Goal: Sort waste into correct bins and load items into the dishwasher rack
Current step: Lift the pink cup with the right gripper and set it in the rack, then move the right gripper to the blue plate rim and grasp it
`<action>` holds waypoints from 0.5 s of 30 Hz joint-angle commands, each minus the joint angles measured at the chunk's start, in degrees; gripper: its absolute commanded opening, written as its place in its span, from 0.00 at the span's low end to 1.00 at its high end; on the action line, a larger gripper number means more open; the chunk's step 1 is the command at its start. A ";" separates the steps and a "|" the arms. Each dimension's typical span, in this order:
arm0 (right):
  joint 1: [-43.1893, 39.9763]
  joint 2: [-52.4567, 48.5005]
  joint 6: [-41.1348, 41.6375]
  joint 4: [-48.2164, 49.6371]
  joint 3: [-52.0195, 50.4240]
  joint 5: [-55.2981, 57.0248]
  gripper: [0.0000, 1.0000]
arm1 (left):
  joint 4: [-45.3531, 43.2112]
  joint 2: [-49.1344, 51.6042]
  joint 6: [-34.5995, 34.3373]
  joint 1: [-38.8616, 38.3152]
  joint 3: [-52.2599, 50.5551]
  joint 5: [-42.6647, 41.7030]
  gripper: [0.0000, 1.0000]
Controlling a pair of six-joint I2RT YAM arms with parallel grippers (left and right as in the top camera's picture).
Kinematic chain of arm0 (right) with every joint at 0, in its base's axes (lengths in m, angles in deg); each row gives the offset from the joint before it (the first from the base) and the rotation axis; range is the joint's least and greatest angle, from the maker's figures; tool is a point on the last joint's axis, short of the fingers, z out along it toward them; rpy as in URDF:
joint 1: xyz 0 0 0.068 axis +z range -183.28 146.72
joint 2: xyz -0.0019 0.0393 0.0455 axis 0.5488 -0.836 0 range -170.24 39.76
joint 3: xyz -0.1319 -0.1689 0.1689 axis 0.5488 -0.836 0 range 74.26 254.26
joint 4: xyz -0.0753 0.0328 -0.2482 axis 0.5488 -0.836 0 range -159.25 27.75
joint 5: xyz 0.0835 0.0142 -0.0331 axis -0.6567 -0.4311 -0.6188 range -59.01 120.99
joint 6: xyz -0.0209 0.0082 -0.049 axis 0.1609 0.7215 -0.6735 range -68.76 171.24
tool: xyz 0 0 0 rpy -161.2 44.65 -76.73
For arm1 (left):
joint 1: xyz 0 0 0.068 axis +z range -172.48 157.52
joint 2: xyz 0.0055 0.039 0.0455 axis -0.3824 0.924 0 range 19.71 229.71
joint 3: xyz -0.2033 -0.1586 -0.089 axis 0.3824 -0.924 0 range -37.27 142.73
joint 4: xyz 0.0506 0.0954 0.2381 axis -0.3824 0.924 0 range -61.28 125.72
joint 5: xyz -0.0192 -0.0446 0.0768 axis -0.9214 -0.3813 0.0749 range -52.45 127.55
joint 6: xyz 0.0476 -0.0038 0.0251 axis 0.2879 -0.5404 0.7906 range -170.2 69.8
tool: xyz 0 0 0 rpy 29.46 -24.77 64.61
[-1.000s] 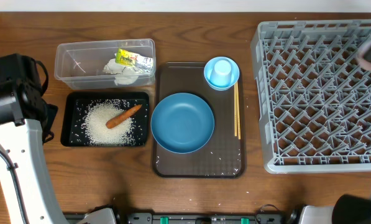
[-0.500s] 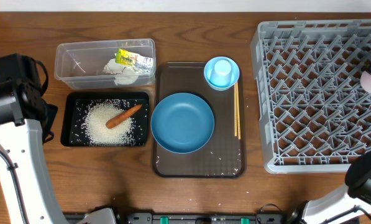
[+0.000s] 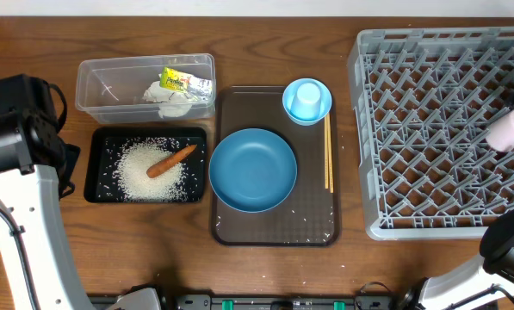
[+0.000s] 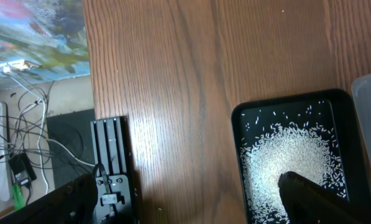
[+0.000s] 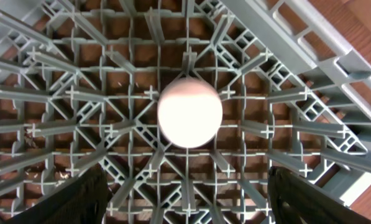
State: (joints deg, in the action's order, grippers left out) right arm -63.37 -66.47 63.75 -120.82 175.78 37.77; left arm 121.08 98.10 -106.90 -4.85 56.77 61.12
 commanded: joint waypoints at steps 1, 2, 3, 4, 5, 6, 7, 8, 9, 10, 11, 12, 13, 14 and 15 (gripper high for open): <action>-0.24 0.98 -0.55 -0.70 0.17 -3.26 0.80 | 4.42 -0.02 0.33 0.35 -0.09 1.33 0.95; -0.20 1.42 -0.44 -0.83 0.17 -5.11 0.80 | 4.42 -0.02 0.33 0.35 -0.09 1.33 0.95; -0.02 2.12 0.00 -0.85 0.17 -7.30 0.80 | 4.42 -0.02 0.33 0.35 -0.09 1.36 0.95; 0.24 2.95 0.37 -0.83 0.17 -9.07 0.80 | 4.42 -0.02 0.33 0.35 -0.09 1.33 0.95; 0.72 4.17 0.57 -0.81 0.17 -11.13 0.81 | 4.42 -0.02 0.35 0.35 -0.09 1.36 0.95; 1.44 5.55 0.55 -0.76 0.17 -13.27 0.82 | 4.42 -0.02 0.33 0.35 -0.09 1.33 0.95; 2.36 7.17 0.55 -0.70 0.17 -15.50 0.84 | 4.42 -0.02 0.33 0.35 -0.09 1.36 0.95; 3.37 8.55 0.52 -0.63 0.17 -17.55 0.86 | 4.42 -0.02 0.33 0.35 -0.09 1.36 0.95; 4.52 9.94 0.52 -0.63 0.17 -19.76 0.90 | 4.42 -0.02 0.35 0.35 -0.09 1.36 0.95; 6.05 11.58 0.50 -0.68 0.17 -22.64 0.99 | 4.42 -0.02 0.33 0.35 -0.09 1.33 0.95; 8.48 13.55 0.48 -0.94 0.17 -26.64 0.99 | 4.42 -0.02 0.33 0.35 -0.09 1.36 0.95; 9.68 14.38 0.50 -1.07 0.17 -28.44 0.99 | 4.42 -0.02 0.33 0.35 -0.09 1.33 0.95; 12.74 16.06 0.48 -1.49 0.17 -32.41 0.99 | 4.42 -0.02 0.33 0.35 -0.09 1.36 0.95; 14.62 16.85 0.50 -1.81 0.17 -34.21 0.99 | 4.42 -0.02 0.35 0.35 -0.09 1.36 0.95; 17.35 17.77 0.52 -2.32 0.17 -36.11 0.99 | 4.42 -0.02 0.35 0.35 -0.09 1.36 0.96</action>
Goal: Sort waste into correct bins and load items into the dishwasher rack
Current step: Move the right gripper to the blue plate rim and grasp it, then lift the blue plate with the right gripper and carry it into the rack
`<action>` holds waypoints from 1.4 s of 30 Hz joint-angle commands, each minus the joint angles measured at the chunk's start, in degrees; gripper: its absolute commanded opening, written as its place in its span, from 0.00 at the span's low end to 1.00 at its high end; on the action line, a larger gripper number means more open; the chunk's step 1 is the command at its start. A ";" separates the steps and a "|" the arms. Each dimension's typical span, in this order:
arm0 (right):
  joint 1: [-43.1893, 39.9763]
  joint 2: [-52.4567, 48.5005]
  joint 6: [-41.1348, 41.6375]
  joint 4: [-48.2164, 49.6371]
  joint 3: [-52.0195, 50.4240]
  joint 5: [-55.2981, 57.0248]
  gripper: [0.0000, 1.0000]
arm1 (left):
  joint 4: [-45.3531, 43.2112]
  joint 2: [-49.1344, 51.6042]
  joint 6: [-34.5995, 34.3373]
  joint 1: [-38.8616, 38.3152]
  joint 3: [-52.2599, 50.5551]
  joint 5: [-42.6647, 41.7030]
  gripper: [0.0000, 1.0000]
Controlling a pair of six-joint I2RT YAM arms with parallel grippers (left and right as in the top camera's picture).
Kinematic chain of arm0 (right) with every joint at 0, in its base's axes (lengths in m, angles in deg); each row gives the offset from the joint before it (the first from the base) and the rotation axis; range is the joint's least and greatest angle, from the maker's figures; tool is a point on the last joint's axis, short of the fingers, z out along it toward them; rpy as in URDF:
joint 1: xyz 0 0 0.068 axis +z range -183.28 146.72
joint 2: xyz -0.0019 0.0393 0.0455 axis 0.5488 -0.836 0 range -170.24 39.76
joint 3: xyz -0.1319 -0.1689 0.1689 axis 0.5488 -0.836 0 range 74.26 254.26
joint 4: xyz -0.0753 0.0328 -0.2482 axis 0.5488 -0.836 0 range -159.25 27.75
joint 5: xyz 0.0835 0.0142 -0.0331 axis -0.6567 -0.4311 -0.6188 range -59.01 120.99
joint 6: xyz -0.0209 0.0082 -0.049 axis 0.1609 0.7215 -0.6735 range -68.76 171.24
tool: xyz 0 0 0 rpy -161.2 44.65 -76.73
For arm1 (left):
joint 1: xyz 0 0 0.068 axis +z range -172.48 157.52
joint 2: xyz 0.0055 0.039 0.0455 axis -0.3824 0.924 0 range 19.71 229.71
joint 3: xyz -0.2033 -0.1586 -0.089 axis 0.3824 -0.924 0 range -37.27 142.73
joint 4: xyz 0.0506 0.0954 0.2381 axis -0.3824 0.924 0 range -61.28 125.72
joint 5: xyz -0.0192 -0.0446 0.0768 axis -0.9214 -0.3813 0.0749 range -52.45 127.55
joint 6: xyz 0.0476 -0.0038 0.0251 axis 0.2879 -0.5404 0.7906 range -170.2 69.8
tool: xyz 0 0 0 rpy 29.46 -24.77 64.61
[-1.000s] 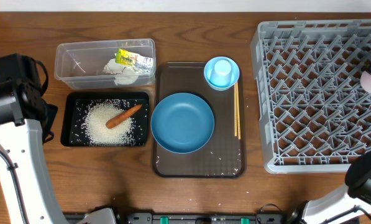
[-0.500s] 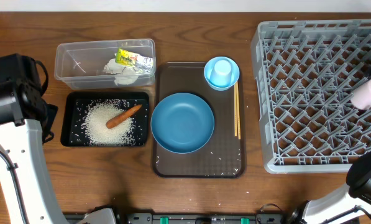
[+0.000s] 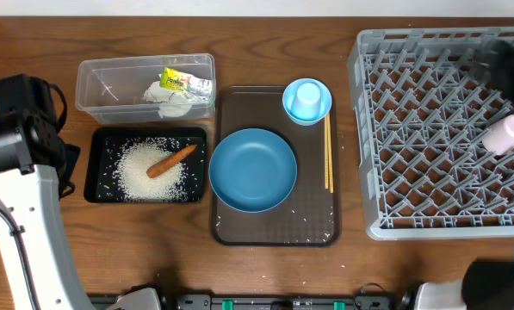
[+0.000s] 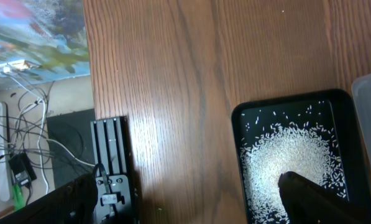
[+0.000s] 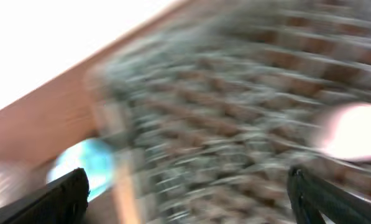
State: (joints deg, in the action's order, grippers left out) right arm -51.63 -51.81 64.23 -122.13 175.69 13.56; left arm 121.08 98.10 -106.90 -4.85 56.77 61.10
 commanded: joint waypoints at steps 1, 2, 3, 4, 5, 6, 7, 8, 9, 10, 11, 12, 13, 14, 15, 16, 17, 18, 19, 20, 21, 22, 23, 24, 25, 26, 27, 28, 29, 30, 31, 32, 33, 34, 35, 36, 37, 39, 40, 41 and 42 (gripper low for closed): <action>8.68 3.78 0.02 -2.01 0.24 -12.96 0.99 | 4.42 -0.02 0.33 0.35 -0.09 1.36 0.95; 11.41 4.09 0.02 -3.06 0.24 -12.87 0.99 | 4.42 -0.02 0.33 0.35 -0.09 1.38 0.95; 14.32 4.15 -0.09 -4.04 0.24 -12.63 0.99 | 4.44 -0.02 0.35 0.35 -0.09 1.36 0.95; 18.12 4.11 -0.39 -5.49 0.22 -12.07 0.99 | 4.42 -0.02 0.33 0.37 -0.09 1.36 0.95; 20.48 3.89 -0.37 -6.25 0.07 -11.17 0.99 | 4.42 -0.02 0.33 0.35 -0.09 1.38 0.95; 24.24 3.54 -0.20 -7.58 -0.11 -8.44 0.99 | 4.42 -0.02 0.33 0.35 -0.09 1.36 0.95; 26.88 3.13 0.87 -8.59 -0.24 -5.22 0.99 | 4.42 -0.02 0.33 0.35 -0.09 1.38 0.95; 29.53 2.64 2.71 -9.60 -0.39 -1.16 0.99 | 4.42 -0.02 0.35 0.35 -0.09 1.38 0.95; 32.44 1.99 5.33 -10.56 -0.72 3.91 0.99 | 4.42 -0.02 0.33 0.35 -0.09 1.38 0.96; 35.17 1.27 7.91 -11.15 -1.33 8.46 0.99 | 4.42 -0.02 0.33 0.35 -0.09 1.38 0.95; 37.64 0.50 9.73 -11.23 -2.21 11.85 0.99 | 4.42 -0.02 0.33 0.35 -0.09 1.38 0.95; 39.67 -0.15 10.84 -11.02 -3.19 14.03 0.99 | 4.42 -0.02 0.33 0.35 -0.09 1.38 0.95; 41.48 -0.83 12.09 -10.78 -4.26 15.80 0.99 | 4.42 -0.02 0.33 0.35 -0.09 1.38 0.95; 43.34 -1.73 13.55 -10.51 -5.49 17.35 0.96 | 4.42 -0.02 0.33 0.35 -0.09 1.36 0.95; 44.98 -2.62 14.99 -10.16 -6.69 18.49 0.93 | 4.42 -0.02 0.35 0.35 -0.09 1.38 0.95; 46.21 -3.48 16.46 -9.86 -7.74 19.30 0.86 | 4.42 -0.02 0.33 0.35 -0.09 1.38 0.95; 47.41 -4.46 18.21 -9.35 -8.87 20.02 0.77 | 4.42 -0.02 0.35 0.35 -0.09 1.36 0.95; 48.46 -5.51 19.52 -8.50 -10.03 20.22 0.72 | 4.42 -0.02 0.33 0.35 -0.09 1.38 0.95; 49.37 -6.49 20.13 -7.30 -11.21 19.98 0.70 | 4.42 -0.02 0.33 0.35 -0.09 1.38 0.95; 50.27 -7.41 20.48 -5.81 -12.50 19.26 0.70 | 4.42 -0.02 0.33 0.35 -0.09 1.38 0.95; 51.04 -8.20 20.44 -4.31 -13.60 18.14 0.70 | 4.42 -0.02 0.33 0.35 -0.09 1.38 0.95; 51.80 -8.98 20.41 -2.84 -14.60 16.92 0.70 | 4.42 -0.02 0.33 0.35 -0.09 1.38 0.96; 52.81 -10.10 20.41 -0.98 -15.89 15.56 0.69 | 4.42 -0.02 0.33 0.35 -0.09 1.36 0.95; 53.53 -10.93 20.41 0.26 -16.74 14.95 0.68 | 4.42 -0.02 0.33 0.35 -0.09 1.38 0.95; 54.38 -12.17 20.48 1.38 -17.59 14.91 0.67 | 4.42 -0.02 0.33 0.35 -0.09 1.38 0.95; 54.99 -13.16 20.87 1.90 -17.99 15.15 0.68 | 4.42 -0.02 0.33 0.35 -0.09 1.38 0.95; 55.36 -13.97 20.94 2.25 -18.21 15.45 0.67 | 4.42 -0.02 0.33 0.35 -0.09 1.38 0.95; 55.80 -15.30 21.14 2.71 -18.40 15.69 0.67 | 4.42 -0.02 0.33 0.35 -0.09 1.38 0.95; 55.95 -16.22 21.33 2.82 -18.40 15.98 0.66 | 4.42 -0.02 0.33 0.35 -0.09 1.38 0.95; 56.04 -17.16 21.35 2.91 -18.40 16.15 0.64 | 4.42 -0.02 0.33 0.35 -0.09 1.36 0.95; 56.04 -17.99 21.73 2.95 -18.40 16.28 0.64 | 4.42 -0.02 0.33 0.35 -0.09 1.36 0.95; 56.00 -18.93 22.23 2.91 -18.40 16.59 0.64 | 4.42 -0.02 0.35 0.35 -0.09 1.36 0.95; 55.87 -19.56 22.40 2.89 -18.40 16.76 0.64 | 4.42 -0.02 0.33 0.35 -0.09 1.38 0.95; 55.80 -20.41 22.73 2.89 -18.40 17.03 0.64 | 4.42 -0.02 0.33 0.35 -0.09 1.38 0.95; 55.76 -21.18 23.19 2.78 -18.40 17.25 0.64 | 4.42 -0.02 0.35 0.35 -0.09 1.38 0.95; 55.76 -21.94 23.37 2.69 -18.40 17.33 0.63 | 4.42 -0.02 0.33 0.35 -0.09 1.38 0.95; 55.78 -22.56 23.47 2.62 -18.45 17.33 0.63 | 4.42 -0.02 0.33 0.35 -0.09 1.38 0.95; 55.78 -23.78 24.33 2.73 -18.71 17.22 0.59 | 4.42 -0.02 0.33 0.35 -0.09 1.38 0.95; 55.78 -24.06 24.72 2.69 -18.86 17.22 0.54 | 4.42 -0.02 0.33 0.37 -0.09 1.38 0.95; 55.78 -24.57 24.72 2.97 -19.15 17.20 0.50 | 4.42 -0.02 0.33 0.35 -0.09 1.38 0.95; 55.78 -24.68 24.74 3.19 -19.37 17.18 0.47 | 4.42 -0.02 0.33 0.35 -0.09 1.38 0.95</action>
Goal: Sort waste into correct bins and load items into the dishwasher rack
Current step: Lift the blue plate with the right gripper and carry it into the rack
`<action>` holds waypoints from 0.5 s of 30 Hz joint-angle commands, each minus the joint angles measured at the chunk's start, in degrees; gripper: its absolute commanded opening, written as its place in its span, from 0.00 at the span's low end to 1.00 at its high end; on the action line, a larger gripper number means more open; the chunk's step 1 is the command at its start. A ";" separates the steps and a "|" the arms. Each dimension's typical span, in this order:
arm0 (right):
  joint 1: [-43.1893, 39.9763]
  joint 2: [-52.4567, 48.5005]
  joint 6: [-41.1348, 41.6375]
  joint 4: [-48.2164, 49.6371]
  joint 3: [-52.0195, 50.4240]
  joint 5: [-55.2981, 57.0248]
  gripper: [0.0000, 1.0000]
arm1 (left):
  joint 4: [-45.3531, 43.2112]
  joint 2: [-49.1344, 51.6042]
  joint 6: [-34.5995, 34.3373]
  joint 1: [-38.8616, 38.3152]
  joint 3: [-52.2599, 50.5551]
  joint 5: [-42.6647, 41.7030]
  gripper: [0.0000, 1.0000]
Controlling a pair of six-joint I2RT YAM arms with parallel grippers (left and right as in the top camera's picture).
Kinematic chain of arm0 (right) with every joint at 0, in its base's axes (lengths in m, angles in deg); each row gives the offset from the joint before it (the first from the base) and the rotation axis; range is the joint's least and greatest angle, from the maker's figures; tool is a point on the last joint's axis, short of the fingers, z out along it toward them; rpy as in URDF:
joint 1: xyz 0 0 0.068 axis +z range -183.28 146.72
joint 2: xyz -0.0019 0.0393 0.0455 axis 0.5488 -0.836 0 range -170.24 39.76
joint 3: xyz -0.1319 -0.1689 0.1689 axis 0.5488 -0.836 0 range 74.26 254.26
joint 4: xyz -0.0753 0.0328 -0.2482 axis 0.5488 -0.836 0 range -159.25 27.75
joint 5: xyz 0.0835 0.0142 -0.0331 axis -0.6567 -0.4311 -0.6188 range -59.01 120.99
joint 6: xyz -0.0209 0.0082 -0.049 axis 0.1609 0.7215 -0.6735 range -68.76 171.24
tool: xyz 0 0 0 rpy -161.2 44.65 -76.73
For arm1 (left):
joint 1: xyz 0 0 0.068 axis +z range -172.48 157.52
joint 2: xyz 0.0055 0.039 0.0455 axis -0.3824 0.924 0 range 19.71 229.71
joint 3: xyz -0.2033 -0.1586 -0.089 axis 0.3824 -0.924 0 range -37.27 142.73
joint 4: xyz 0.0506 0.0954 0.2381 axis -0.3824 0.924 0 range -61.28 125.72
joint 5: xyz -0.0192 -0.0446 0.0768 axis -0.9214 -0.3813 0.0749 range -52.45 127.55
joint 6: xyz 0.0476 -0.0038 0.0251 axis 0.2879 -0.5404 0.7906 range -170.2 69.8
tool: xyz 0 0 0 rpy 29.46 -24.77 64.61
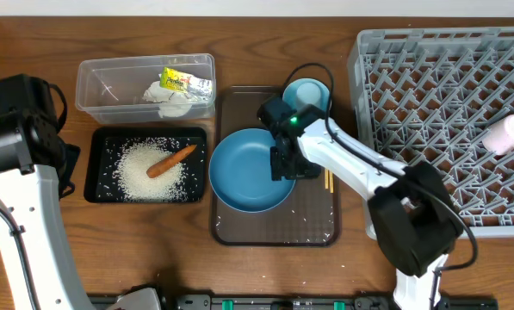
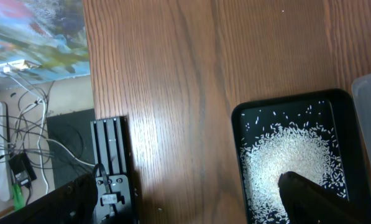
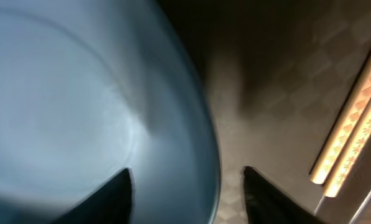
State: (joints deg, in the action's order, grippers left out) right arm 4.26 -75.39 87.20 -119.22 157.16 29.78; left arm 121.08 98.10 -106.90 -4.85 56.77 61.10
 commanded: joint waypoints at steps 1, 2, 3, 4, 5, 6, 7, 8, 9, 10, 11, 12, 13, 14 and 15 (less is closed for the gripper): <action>-0.11 -1.27 2.01 0.66 -1.14 0.96 0.46 | 4.42 -0.02 0.33 0.35 -0.09 1.38 0.95; -0.07 -1.27 2.54 0.72 -1.36 0.94 0.43 | 4.42 -0.02 0.33 0.35 -0.09 1.38 0.95; -0.04 -1.27 3.06 0.70 -1.44 0.96 0.37 | 4.42 -0.02 0.35 0.35 -0.09 1.38 0.95; -0.07 -1.25 3.06 0.72 -1.42 0.76 0.31 | 4.42 -0.02 0.33 0.35 -0.09 1.36 0.95; -0.07 -1.22 3.15 0.83 -1.42 0.52 0.24 | 4.42 -0.02 0.33 0.35 -0.09 1.38 0.95; -0.07 -1.20 3.21 0.90 -1.42 0.28 0.15 | 4.42 -0.02 0.33 0.35 -0.09 1.36 0.95; -0.13 -1.20 3.21 0.90 -1.38 0.04 0.06 | 4.42 -0.02 0.35 0.35 -0.09 1.38 0.96; -0.24 -1.18 3.19 0.83 -1.29 -0.37 0.01 | 4.42 -0.02 0.33 0.35 -0.09 1.38 0.95; -0.42 -0.92 3.17 0.83 -1.25 -0.83 0.01 | 4.42 -0.02 0.33 0.35 -0.09 1.38 0.95; -0.52 -0.66 3.17 0.83 -1.22 -1.11 0.01 | 4.42 -0.02 0.33 0.35 -0.09 1.38 0.95; -0.74 -0.11 2.82 0.79 -1.07 -1.51 0.01 | 4.42 -0.02 0.33 0.35 -0.09 1.36 0.95; -1.01 0.55 2.10 0.59 -0.79 -2.19 0.01 | 4.42 -0.02 0.35 0.35 -0.09 1.38 0.95; -1.29 1.36 1.46 0.22 -0.26 -2.71 0.01 | 4.42 -0.02 0.35 0.35 -0.09 1.38 0.95; -1.60 2.19 0.87 -0.24 0.33 -2.93 0.01 | 4.42 -0.02 0.33 0.35 -0.09 1.36 0.95; -2.01 3.52 0.20 -1.07 1.22 -2.93 0.01 | 4.42 -0.02 0.33 0.35 -0.09 1.38 0.96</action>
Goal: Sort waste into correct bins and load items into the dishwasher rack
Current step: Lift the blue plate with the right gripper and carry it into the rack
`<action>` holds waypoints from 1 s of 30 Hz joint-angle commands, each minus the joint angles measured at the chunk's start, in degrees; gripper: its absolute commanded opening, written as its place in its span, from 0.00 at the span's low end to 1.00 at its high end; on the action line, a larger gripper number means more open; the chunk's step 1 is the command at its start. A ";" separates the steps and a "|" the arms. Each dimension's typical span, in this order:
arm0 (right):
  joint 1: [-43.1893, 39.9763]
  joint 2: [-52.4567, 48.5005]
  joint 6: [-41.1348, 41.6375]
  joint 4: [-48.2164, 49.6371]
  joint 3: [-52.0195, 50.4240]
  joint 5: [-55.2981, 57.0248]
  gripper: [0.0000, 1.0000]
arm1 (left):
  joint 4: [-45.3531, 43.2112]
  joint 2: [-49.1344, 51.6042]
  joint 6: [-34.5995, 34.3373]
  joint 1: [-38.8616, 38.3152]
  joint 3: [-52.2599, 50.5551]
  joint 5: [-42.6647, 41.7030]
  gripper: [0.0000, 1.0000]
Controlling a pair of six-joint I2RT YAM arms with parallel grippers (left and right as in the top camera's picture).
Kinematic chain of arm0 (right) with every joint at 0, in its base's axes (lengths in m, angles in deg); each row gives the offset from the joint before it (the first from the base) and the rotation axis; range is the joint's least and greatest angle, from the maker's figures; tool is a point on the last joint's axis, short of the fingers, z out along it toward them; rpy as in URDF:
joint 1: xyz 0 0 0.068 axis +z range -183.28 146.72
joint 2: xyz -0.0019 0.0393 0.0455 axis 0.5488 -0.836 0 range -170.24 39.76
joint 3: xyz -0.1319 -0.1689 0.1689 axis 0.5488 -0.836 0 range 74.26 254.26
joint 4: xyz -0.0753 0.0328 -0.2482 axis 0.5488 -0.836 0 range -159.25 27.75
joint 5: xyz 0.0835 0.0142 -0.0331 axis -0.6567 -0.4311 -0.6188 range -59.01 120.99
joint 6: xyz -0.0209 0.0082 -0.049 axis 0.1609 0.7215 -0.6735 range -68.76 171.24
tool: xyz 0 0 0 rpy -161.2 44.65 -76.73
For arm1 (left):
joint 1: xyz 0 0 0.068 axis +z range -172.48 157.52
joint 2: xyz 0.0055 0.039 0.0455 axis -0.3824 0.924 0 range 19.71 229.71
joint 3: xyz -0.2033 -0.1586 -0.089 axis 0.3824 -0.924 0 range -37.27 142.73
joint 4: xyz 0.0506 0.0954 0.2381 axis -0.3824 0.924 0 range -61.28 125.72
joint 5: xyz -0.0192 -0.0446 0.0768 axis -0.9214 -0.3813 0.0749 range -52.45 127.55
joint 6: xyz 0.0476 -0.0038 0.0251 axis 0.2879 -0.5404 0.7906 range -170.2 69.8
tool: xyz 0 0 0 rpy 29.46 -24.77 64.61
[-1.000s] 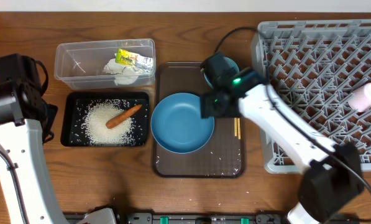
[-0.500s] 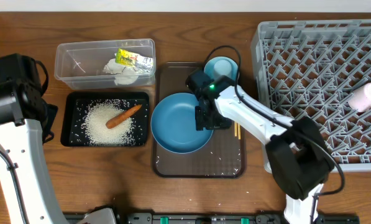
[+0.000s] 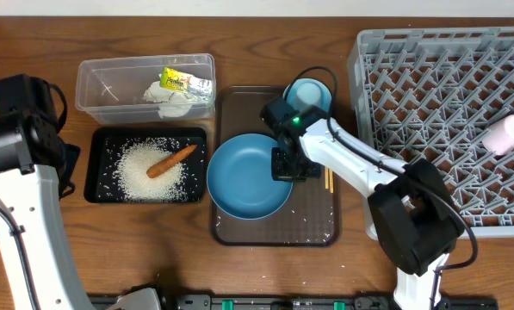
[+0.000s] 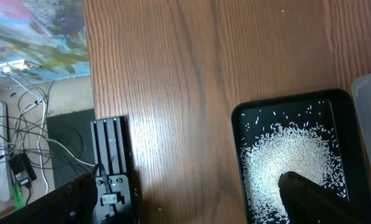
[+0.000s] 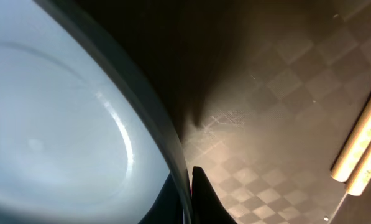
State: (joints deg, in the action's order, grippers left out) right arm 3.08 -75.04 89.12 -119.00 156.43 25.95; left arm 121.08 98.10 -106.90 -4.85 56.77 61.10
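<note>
A blue bowl [image 3: 248, 176] sits on the dark serving tray [image 3: 317, 222]. My right gripper [image 3: 284, 164] is shut on the bowl's right rim; in the right wrist view its fingers [image 5: 201, 193] pinch the rim of the bowl [image 5: 61, 124]. A light blue cup [image 3: 307, 97] and chopsticks [image 3: 328, 155] also lie on the tray. A pink cup [image 3: 508, 133] lies in the grey dishwasher rack [image 3: 437, 52]. My left gripper [image 4: 185, 205] hangs open over the bare table by the black tray's left end.
A clear bin [image 3: 97, 86] with wrappers stands at the back left. In front of it a black tray [image 3: 95, 185] holds rice and a carrot [image 3: 170, 160]. The table's left edge and cables show in the left wrist view.
My right gripper, open astride the bowl's right rim, has shut on it. The bowl has shifted slightly toward the front left. The left arm has not moved.
My right gripper hung open over the pink cup lying in the rack. Then it was away from the cup, blurred. Later it stood open at the blue bowl's right rim on the tray, and now it grips that rim.
</note>
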 commanded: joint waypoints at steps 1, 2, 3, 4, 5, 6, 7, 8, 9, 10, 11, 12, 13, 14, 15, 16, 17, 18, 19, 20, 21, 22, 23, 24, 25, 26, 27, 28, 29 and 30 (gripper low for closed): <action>-1.11 4.15 -2.12 -1.84 2.56 0.92 0.01 | 4.42 -0.02 0.33 0.35 -0.09 1.36 0.95; -1.55 5.64 -2.73 -2.67 3.50 0.92 0.01 | 4.42 -0.02 0.33 0.35 -0.09 1.38 0.95; -2.05 7.28 -3.61 -3.45 4.50 0.90 0.01 | 4.42 -0.02 0.33 0.35 -0.09 1.36 0.96; -2.67 9.03 -4.66 -4.26 5.53 0.92 0.01 | 4.42 -0.02 0.33 0.35 -0.09 1.38 0.96; -3.23 10.62 -5.53 -5.03 6.45 0.90 0.01 | 4.42 -0.02 0.33 0.35 -0.09 1.38 0.95; -4.00 12.50 -6.21 -6.01 7.48 0.92 0.01 | 4.42 -0.02 0.33 0.35 -0.09 1.36 0.95; -4.87 14.32 -7.02 -6.93 8.44 0.94 0.01 | 4.42 -0.02 0.33 0.35 -0.09 1.38 0.95; -5.70 16.02 -7.61 -7.74 9.29 0.94 0.01 | 4.42 -0.02 0.33 0.35 -0.09 1.36 0.95; -6.82 17.88 -8.24 -8.50 10.16 0.94 0.01 | 4.42 -0.02 0.35 0.35 -0.09 1.38 0.95; -7.91 19.56 -8.81 -9.11 10.88 0.94 0.01 | 4.42 -0.02 0.33 0.37 -0.09 1.38 0.95; -9.35 21.42 -9.57 -9.57 11.56 0.96 0.01 | 4.42 -0.02 0.33 0.35 -0.09 1.38 0.95; -11.30 23.63 -10.51 -9.90 12.26 1.14 0.01 | 4.42 -0.02 0.33 0.35 -0.09 1.38 0.95; -12.96 25.18 -11.06 -9.99 12.63 1.62 0.01 | 4.42 -0.02 0.33 0.35 -0.09 1.38 0.95; -15.12 26.95 -11.30 -9.94 12.94 2.91 0.01 | 4.42 -0.02 0.33 0.37 -0.09 1.36 0.96; -17.55 28.68 -11.32 -9.88 13.14 5.14 0.01 | 4.42 -0.02 0.33 0.35 -0.09 1.38 0.95; -19.78 30.01 -11.32 -9.66 13.16 7.82 0.01 | 4.42 -0.02 0.33 0.35 -0.09 1.36 0.95; -22.10 31.26 -11.17 -9.44 13.16 10.62 0.01 | 4.42 -0.02 0.33 0.35 -0.09 1.36 0.95; -25.35 32.61 -11.17 -9.03 13.16 14.03 0.01 | 4.42 -0.02 0.35 0.35 -0.09 1.38 0.95; -27.82 33.40 -11.17 -8.59 13.16 16.41 0.01 | 4.42 -0.02 0.33 0.35 -0.09 1.36 0.95; -30.23 33.99 -11.17 -8.11 13.16 18.56 0.01 | 4.42 -0.02 0.33 0.35 -0.09 1.38 0.95; -32.94 34.38 -11.17 -7.41 13.16 20.55 0.01 | 4.42 -0.02 0.33 0.35 -0.09 1.36 0.95; -35.45 34.47 -11.17 -6.43 13.16 21.94 0.01 | 4.42 -0.02 0.33 0.35 -0.09 1.38 0.95; -37.46 34.42 -11.17 -5.35 13.14 22.88 0.01 | 4.42 -0.02 0.33 0.35 -0.09 1.38 0.95; -39.63 34.10 -11.21 -3.91 13.05 23.76 0.01 | 4.42 -0.02 0.33 0.35 -0.09 1.38 0.95; -41.51 33.68 -11.21 -2.29 13.03 24.90 0.01 | 4.42 -0.02 0.33 0.35 -0.09 1.38 0.95; -43.25 33.14 -11.23 -0.50 12.98 26.32 0.01 | 4.42 -0.02 0.33 0.35 -0.09 1.38 0.95; -44.78 32.46 -11.37 1.42 12.96 27.89 0.01 | 4.42 -0.02 0.35 0.35 -0.09 1.38 0.95; -46.29 31.54 -12.13 4.00 12.96 29.68 0.01 | 4.42 -0.02 0.33 0.35 -0.09 1.36 0.95; -47.39 30.58 -13.38 6.47 12.96 31.12 0.01 | 4.42 -0.02 0.33 0.35 -0.09 1.38 0.95; -48.11 29.70 -15.04 8.61 12.96 32.33 0.01 | 4.42 -0.02 0.33 0.35 -0.09 1.38 0.95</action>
State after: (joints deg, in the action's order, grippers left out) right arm -42.60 -42.89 77.61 -114.33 168.76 51.09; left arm 121.06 98.10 -106.90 -4.85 56.77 61.12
